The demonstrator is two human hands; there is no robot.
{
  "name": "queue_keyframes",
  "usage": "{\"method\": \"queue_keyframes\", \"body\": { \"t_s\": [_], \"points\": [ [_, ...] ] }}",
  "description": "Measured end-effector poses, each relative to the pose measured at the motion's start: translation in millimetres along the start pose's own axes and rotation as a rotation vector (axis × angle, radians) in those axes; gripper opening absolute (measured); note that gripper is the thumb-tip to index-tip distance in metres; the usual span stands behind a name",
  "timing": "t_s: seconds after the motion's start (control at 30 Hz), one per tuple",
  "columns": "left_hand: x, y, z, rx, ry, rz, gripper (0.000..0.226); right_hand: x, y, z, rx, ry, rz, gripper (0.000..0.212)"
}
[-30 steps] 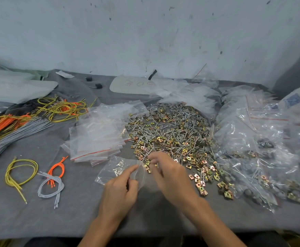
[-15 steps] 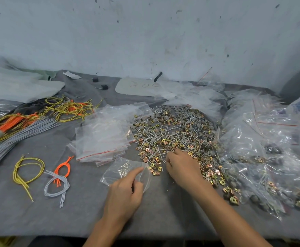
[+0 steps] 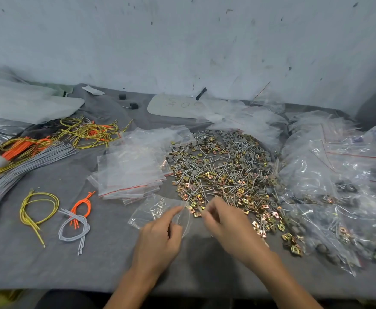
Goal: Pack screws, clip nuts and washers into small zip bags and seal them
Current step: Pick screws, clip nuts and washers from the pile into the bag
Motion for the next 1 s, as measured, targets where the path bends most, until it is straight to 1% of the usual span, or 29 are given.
{"method": "queue_keyframes", "body": {
  "t_s": [0.07, 0.13, 0.23, 0.33, 0.4, 0.47, 0.5, 0.53, 0.6, 0.67, 0.7, 0.77, 0.87, 0.93, 1.0],
  "points": [
    [-0.4, -0.2, -0.5, -0.003, 0.005, 0.001, 0.045, 15.9, -12.6, 9.4, -0.008, 0.015, -0.081, 0.013],
    [-1.0, -0.3, -1.0, -0.004, 0.006, 0.004, 0.046, 30.9, -18.7, 18.2, -0.033, -0.045, -0.170, 0.014],
    [-1.8, -0.1, -1.2, -0.001, 0.008, 0.011, 0.045, 46.3, -17.4, 23.2, -0.104, -0.087, -0.260, 0.006],
    [-1.6, -0.2, -2.1, 0.001, -0.003, 0.000, 0.046, 49.2, -15.2, 25.8, -0.128, -0.077, -0.260, 0.015],
    [-0.5, -1.1, -2.4, 0.010, -0.020, -0.012, 0.049, 48.0, -15.7, 24.7, -0.101, 0.045, -0.228, 0.021],
    [1.2, -0.6, -1.8, 0.008, -0.020, -0.018, 0.049, 40.7, -12.7, 14.7, -0.122, 0.158, -0.215, 0.017],
    [1.5, -0.3, -1.1, 0.003, -0.018, -0.017, 0.048, 32.7, -8.5, 6.1, -0.159, 0.159, -0.190, 0.014],
    [1.1, 0.0, -0.5, -0.001, -0.017, -0.012, 0.047, 22.1, -1.9, -2.7, -0.190, 0.116, -0.145, 0.012],
    [-0.5, 0.1, 0.0, -0.006, -0.015, 0.001, 0.046, -1.2, 15.7, -13.8, -0.185, -0.097, -0.022, 0.005],
    [0.0, 0.0, 0.2, -0.001, -0.023, -0.002, 0.046, -16.8, 30.3, -12.3, -0.122, -0.292, 0.076, 0.014],
    [0.9, -0.2, 0.3, 0.002, -0.029, -0.006, 0.047, -19.4, 35.2, -7.7, -0.089, -0.349, 0.094, 0.018],
    [1.6, -0.4, 0.5, 0.006, -0.032, -0.007, 0.046, -18.2, 41.4, 3.2, -0.045, -0.415, 0.090, 0.022],
    [0.4, -0.5, 0.7, 0.011, -0.031, 0.003, 0.046, -20.4, 45.0, 9.6, -0.031, -0.438, 0.087, 0.023],
    [-0.3, -0.4, 0.9, 0.013, -0.028, 0.004, 0.045, -22.5, 46.1, 10.9, 0.021, -0.479, 0.102, 0.019],
    [0.2, -0.5, 2.0, 0.016, -0.024, 0.001, 0.046, -23.0, 47.0, 11.4, 0.099, -0.537, 0.116, 0.020]
  ]
}}
Point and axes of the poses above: each hand's wrist, its own y-axis towards the middle knuckle, its own z-axis out of the palm, x = y × z, the point moved 8 cm from there along y, towards the middle knuckle, and after that the axes turned 2 degrees about -x, right-handed, at the moved point
